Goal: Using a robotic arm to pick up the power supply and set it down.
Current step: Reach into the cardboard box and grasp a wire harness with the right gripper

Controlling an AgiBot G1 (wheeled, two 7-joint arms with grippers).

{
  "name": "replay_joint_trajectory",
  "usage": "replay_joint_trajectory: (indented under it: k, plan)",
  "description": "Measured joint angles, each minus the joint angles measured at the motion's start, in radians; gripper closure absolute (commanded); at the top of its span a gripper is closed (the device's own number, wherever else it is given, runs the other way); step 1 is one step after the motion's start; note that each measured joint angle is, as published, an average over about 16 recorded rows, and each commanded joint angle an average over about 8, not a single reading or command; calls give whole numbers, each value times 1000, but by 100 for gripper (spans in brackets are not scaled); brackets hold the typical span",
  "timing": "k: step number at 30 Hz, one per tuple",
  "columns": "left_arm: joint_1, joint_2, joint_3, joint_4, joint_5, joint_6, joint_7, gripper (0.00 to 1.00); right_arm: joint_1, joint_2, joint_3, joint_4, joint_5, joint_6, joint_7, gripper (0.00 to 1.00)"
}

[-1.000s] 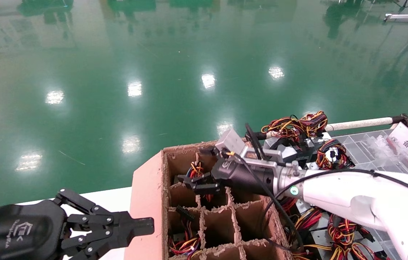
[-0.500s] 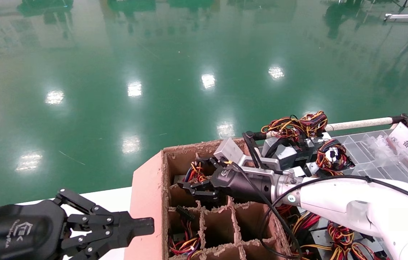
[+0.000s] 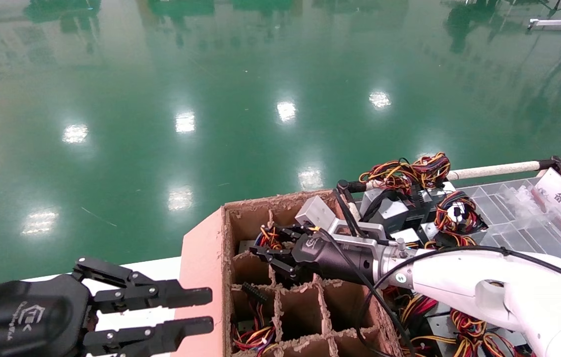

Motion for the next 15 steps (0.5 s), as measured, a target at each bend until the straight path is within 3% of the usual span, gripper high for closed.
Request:
replay_joint_trajectory:
  k: [15]
  plan:
    - [0, 0, 1, 0, -1, 0, 1, 0, 7, 4, 10, -34, 16, -22, -15, 100]
